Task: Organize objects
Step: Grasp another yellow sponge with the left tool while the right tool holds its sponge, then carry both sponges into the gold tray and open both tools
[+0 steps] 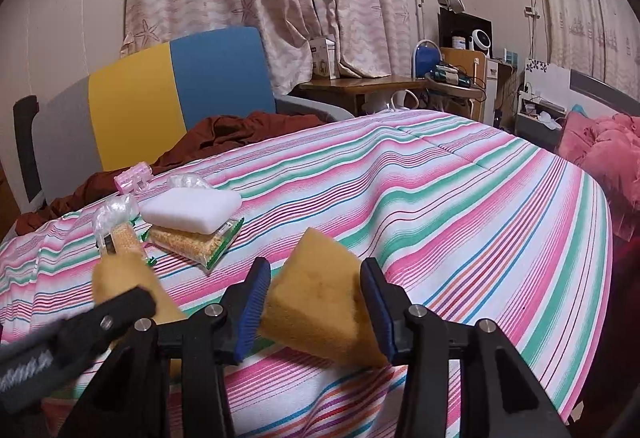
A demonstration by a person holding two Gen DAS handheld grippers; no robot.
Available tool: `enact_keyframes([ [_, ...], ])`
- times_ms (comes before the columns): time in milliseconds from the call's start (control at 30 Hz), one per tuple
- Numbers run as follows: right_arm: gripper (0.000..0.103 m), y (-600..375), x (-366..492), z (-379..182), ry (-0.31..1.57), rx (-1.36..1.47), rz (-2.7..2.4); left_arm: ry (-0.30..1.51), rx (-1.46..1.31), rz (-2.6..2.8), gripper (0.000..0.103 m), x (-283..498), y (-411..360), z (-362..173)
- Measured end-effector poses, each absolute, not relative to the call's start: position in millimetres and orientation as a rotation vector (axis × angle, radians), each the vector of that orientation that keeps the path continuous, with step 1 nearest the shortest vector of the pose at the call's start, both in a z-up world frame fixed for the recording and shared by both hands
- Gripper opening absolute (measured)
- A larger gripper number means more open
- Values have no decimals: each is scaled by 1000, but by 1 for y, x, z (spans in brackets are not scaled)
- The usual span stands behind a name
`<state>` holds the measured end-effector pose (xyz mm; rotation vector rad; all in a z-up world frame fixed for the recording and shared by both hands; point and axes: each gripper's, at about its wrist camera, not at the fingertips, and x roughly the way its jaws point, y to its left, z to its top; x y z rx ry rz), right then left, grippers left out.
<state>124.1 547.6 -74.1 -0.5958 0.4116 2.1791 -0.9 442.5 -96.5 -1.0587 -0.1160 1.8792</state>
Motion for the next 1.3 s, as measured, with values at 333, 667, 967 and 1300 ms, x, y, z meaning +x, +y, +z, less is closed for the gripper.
enact_keyframes([
  [333,41,540,123,-72,375,-583,2232,-186,-1041,1819,64,3,403,-101],
  [667,41,519,109,-67,223,-606,2311,-239,-1045,1769,59,24,356,-92],
  [967,41,501,101,-65,119,-617,2405,-308,-1001,1802,59,39,312,-62],
  [1300,41,469,93,-63,-51,-625,2511,-291,-880,1995,59,50,240,-32],
])
